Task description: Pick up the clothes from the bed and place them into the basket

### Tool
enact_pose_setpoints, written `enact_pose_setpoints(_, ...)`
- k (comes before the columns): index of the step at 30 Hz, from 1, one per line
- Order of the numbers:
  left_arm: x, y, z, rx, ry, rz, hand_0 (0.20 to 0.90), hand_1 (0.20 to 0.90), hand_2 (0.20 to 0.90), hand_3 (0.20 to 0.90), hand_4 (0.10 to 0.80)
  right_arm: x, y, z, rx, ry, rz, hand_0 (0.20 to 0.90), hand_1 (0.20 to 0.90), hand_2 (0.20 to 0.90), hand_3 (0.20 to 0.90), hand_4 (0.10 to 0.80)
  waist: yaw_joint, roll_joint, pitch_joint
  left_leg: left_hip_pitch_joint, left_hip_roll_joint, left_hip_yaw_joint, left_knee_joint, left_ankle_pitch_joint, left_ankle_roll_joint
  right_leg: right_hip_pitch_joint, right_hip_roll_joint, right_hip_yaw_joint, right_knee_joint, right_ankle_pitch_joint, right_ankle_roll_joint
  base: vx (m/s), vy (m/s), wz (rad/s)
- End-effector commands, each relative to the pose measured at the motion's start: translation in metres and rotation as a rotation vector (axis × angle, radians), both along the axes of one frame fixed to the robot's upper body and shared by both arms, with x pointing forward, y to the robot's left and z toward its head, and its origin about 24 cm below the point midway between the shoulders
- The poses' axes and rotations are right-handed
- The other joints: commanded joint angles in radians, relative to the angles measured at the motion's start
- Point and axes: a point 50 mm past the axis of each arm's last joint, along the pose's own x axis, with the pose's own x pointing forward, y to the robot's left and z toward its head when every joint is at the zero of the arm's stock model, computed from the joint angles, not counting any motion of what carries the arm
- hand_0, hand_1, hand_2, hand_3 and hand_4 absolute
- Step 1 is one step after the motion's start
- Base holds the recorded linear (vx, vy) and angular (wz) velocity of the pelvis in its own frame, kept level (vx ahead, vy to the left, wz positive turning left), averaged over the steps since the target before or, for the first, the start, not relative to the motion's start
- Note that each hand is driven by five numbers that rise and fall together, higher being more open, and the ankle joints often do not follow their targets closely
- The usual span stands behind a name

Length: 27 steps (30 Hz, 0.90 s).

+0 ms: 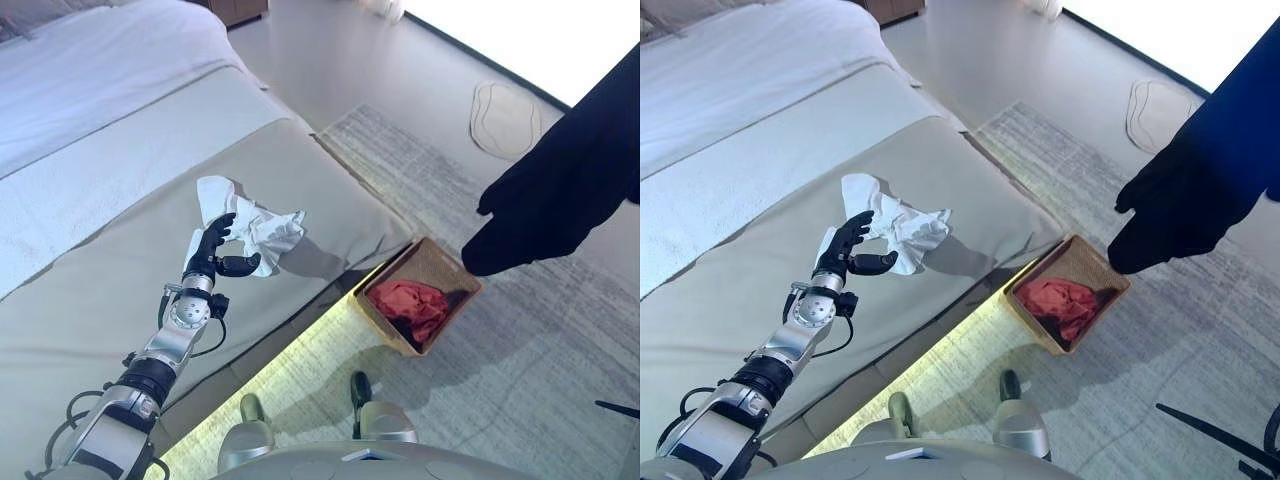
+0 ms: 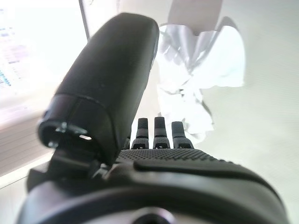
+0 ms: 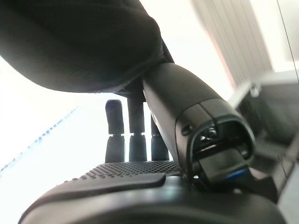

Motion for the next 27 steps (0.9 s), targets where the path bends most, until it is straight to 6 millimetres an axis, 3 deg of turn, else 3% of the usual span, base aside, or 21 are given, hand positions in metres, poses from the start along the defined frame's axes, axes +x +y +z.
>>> enact_pose_setpoints(1,0.003,-0.004,0.014,0.08,-0.097,-0.09,0.9,0.9,0.9,0.9,0.8,0.004,0.028,0.019,-0.16,-0.071,0.071,0.3,0.3,0.3,0.2,0.1,0.011,-0.008,-0.192,0.013,0.064,-0.006,0.001,-0.081,-0.053,-0.017,-0.049,-0.006,0.046,-0.017,0.047,0.002,-0.006,-0.04)
enact_pose_setpoints(10,0.0,-0.003,0.011,0.085,-0.09,-0.089,0.9,0.9,0.9,0.9,0.8,0.004,0.025,0.015,-0.146,-0.068,0.085,0.3,0.3,0.3,0.2,0.1,0.017,-0.011,-0.18,0.003,0.061,-0.014,0.001,-0.078,-0.053,-0.019,-0.05,-0.013,0.04,-0.011,0.048,-0.006,-0.005,-0.03)
enact_pose_setpoints(13,0.002,-0.003,0.013,0.081,-0.1,-0.079,0.9,0.9,0.9,0.9,0.8,0.007,0.022,0.005,-0.142,-0.002,0.08,0.3,0.3,0.3,0.2,0.1,0.014,-0.012,-0.179,0.002,0.061,-0.014,0.001,-0.078,-0.054,-0.021,-0.049,-0.013,0.04,-0.012,0.049,0.0,0.0,0.0)
enact_pose_setpoints(18,0.005,-0.003,0.019,0.076,-0.13,-0.056,0.9,0.9,0.9,0.9,0.8,0.015,0.006,-0.032,-0.102,0.168,0.065,0.3,0.3,0.3,0.2,0.1,0.008,-0.01,-0.17,0.004,0.062,-0.01,0.001,-0.077,-0.052,-0.023,-0.048,-0.009,0.043,-0.011,0.047,0.0,0.0,0.0)
enact_pose_setpoints(20,0.007,-0.001,0.023,0.086,-0.146,-0.048,0.9,0.9,0.9,0.9,0.8,0.018,-0.003,-0.057,-0.063,0.221,0.073,0.3,0.3,0.3,0.2,0.1,0.006,-0.011,-0.163,0.005,0.064,-0.006,0.001,-0.077,-0.051,-0.024,-0.05,-0.007,0.043,-0.01,0.048,-0.019,-0.011,0.0)
enact_pose_setpoints(23,0.01,0.003,0.028,0.089,-0.161,-0.022,0.9,0.9,0.9,0.9,0.8,0.024,-0.005,-0.098,-0.01,0.262,0.114,0.3,0.3,0.3,0.2,0.1,-0.003,-0.004,-0.15,0.006,0.064,-0.001,0.001,-0.078,-0.047,-0.028,-0.052,-0.003,0.045,-0.008,0.048,-0.028,-0.012,0.0)
enact_pose_setpoints(27,0.013,0.005,0.031,0.087,-0.17,0.003,0.9,0.9,0.9,0.9,0.8,0.028,0.001,-0.132,0.019,0.295,0.155,0.3,0.3,0.3,0.2,0.1,-0.013,0.004,-0.138,0.007,0.063,0.005,0.001,-0.08,-0.043,-0.034,-0.053,0.004,0.049,-0.008,0.049,-0.022,0.0,-0.02)
